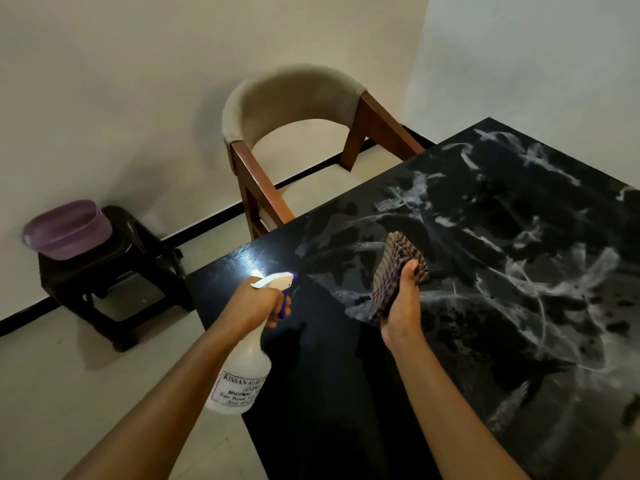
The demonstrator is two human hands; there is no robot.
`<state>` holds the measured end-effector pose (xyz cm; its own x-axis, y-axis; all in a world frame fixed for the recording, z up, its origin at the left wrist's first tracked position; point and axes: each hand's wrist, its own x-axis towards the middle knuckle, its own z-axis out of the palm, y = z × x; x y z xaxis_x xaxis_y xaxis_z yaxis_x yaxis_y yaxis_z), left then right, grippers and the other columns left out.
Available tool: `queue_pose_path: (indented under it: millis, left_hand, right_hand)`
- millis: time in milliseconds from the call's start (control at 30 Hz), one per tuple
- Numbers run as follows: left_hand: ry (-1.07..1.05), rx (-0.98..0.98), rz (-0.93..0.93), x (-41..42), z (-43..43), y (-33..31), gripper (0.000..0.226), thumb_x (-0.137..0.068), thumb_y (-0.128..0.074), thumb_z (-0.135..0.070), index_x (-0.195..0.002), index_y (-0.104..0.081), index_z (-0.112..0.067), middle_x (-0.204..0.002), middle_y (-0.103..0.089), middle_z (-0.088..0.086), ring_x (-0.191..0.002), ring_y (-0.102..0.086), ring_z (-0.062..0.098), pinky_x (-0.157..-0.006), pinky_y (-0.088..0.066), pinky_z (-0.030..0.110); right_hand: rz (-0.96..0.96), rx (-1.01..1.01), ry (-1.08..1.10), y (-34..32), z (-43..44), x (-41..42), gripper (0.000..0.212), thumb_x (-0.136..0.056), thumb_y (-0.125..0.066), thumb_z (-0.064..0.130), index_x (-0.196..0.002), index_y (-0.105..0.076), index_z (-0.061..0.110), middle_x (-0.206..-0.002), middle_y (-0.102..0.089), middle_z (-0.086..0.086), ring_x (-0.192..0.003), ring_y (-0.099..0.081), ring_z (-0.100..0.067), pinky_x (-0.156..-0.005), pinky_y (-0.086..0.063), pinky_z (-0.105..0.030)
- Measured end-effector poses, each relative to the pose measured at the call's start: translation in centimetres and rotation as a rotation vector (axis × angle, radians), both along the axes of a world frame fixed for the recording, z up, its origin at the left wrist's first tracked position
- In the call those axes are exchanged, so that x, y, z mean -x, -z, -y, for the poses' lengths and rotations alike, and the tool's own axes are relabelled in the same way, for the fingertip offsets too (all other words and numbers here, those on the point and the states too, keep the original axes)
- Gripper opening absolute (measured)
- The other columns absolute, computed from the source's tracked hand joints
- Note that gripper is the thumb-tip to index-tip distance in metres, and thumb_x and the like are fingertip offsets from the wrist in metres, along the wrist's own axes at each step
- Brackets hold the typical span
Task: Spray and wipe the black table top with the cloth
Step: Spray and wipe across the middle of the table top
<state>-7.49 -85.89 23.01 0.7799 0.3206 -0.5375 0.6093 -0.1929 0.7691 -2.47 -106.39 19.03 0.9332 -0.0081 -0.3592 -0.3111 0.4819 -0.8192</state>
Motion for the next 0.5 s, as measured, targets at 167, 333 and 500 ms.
queue_pose_path:
  millis: [167, 333, 500]
  left_hand:
    - [-0.099, -0.025, -0.004, -0.2, 0.1, 0.2, 0.016, -0.076, -0.048, 0.012, -0.088, -0.059, 0.008, -0.073, -0.059, 0.019, -0.054, -0.055, 0.023, -0.049, -0.042, 0.029]
    - [0.03, 0.065, 0.202, 1.4, -0.3, -0.1, 0.024, -0.084, -0.049, 0.011, -0.094, -0.063, -0.005, -0.088, -0.066, 0.017, -0.074, -0.061, 0.021, -0.054, -0.052, 0.022]
    - [0.096, -0.015, 0.447, 3.0, -0.7, 1.0, 0.04, -0.07, -0.052, -0.01, -0.109, -0.064, -0.011, -0.102, -0.067, 0.002, -0.094, -0.063, 0.014, -0.07, -0.057, 0.03]
  right_hand:
    - [0.011, 0.036, 0.024, -0.1, 1.0, 0.0, 0.133, -0.036, -0.064, 0.091, -0.146, -0.034, 0.024, -0.133, -0.048, 0.003, -0.124, -0.047, -0.016, -0.108, -0.033, -0.036]
    - [0.037, 0.048, -0.04, 0.5, 0.9, 0.3, 0.133, -0.036, -0.064, 0.091, -0.146, -0.033, 0.024, -0.132, -0.048, 0.003, -0.124, -0.045, -0.016, -0.11, -0.033, -0.036]
    - [0.03, 0.136, -0.147, 1.3, -0.1, 0.9, 0.13, -0.038, -0.058, 0.094, -0.144, -0.036, 0.023, -0.131, -0.05, 0.005, -0.121, -0.047, -0.013, -0.104, -0.035, -0.033]
